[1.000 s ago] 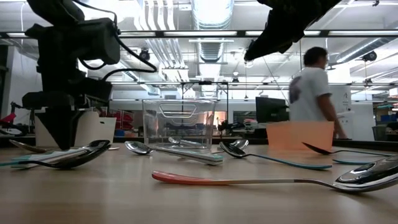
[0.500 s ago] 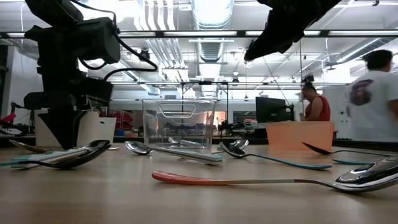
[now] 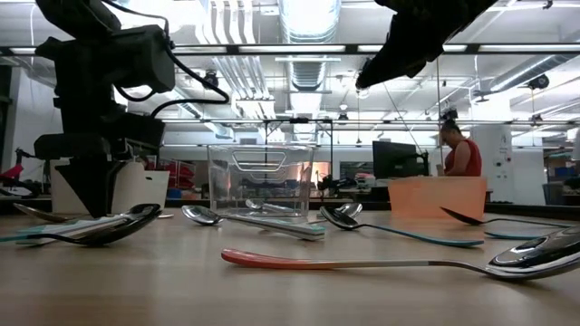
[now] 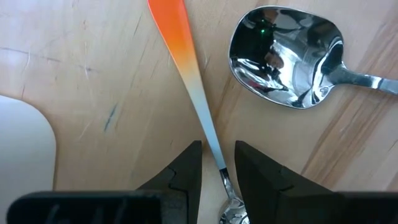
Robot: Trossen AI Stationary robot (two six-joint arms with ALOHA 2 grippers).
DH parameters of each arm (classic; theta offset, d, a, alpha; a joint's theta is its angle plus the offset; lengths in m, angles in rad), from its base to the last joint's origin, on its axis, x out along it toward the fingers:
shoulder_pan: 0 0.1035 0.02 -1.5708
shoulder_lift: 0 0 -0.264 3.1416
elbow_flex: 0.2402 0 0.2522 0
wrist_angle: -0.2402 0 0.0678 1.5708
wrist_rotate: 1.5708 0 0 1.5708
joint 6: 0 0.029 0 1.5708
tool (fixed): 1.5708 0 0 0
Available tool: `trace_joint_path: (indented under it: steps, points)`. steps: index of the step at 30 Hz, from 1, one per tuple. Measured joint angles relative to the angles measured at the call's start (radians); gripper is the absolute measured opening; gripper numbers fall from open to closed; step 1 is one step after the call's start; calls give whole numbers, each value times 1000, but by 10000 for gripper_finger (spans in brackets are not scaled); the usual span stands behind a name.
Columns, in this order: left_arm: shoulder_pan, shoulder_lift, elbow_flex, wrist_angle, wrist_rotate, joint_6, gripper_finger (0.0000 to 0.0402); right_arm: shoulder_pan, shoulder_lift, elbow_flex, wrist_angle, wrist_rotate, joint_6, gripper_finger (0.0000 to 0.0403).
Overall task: Sort silverware by color (type)
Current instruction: Put the orange spoon into the white bin
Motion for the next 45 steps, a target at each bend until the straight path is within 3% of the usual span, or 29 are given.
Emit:
trace_joint_path:
  steps: [24,33,45]
  points:
    - [0,-1,-5,0,-4,-9,75,0,0,0,0,0,-1,54]
    - [0,0,-6,0,2,-11,6,0,0,0,0,0,-2,54]
    - [1,0,12,-70,-2,-14,1,0,0,0,0,0,0,54]
